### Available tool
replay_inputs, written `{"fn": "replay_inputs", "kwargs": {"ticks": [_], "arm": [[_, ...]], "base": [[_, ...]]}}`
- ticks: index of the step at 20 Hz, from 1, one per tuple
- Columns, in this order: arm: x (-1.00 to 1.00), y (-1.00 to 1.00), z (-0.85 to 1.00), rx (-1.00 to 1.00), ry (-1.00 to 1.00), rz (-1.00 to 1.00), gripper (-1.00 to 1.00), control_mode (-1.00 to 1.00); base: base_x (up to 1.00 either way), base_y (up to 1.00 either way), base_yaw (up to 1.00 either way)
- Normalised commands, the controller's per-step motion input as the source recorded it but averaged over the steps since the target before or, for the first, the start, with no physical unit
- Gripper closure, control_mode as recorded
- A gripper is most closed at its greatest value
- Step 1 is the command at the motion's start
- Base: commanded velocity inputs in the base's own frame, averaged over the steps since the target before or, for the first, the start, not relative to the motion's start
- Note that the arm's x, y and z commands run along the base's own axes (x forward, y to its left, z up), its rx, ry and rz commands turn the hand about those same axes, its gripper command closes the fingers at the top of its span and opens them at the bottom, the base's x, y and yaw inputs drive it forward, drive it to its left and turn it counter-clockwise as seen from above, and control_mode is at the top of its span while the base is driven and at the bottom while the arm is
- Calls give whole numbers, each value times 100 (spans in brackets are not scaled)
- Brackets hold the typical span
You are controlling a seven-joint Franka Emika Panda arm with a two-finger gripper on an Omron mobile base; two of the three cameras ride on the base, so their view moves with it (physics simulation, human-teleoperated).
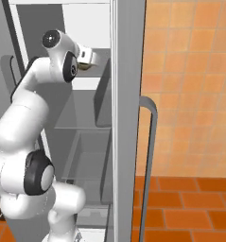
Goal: Place one onion and one fish in each tupperware on the nearby counter, to pack two identical lunches.
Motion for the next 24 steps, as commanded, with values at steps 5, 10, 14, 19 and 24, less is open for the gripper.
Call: {"fn": "replay_inputs", "kwargs": {"ticks": [5,10,14,19,24], "arm": [[-100,0,-33,0,-11,0,100,-100],[-100,1,-50,0,-16,0,100,-100],[-100,5,-49,0,-18,0,100,-100],[-20,1,-10,0,-3,0,100,100],[0,0,0,0,0,0,100,100]], "base": [[0,0,0],[0,0,0],[0,0,0],[-80,28,2],[-90,90,8]]}}
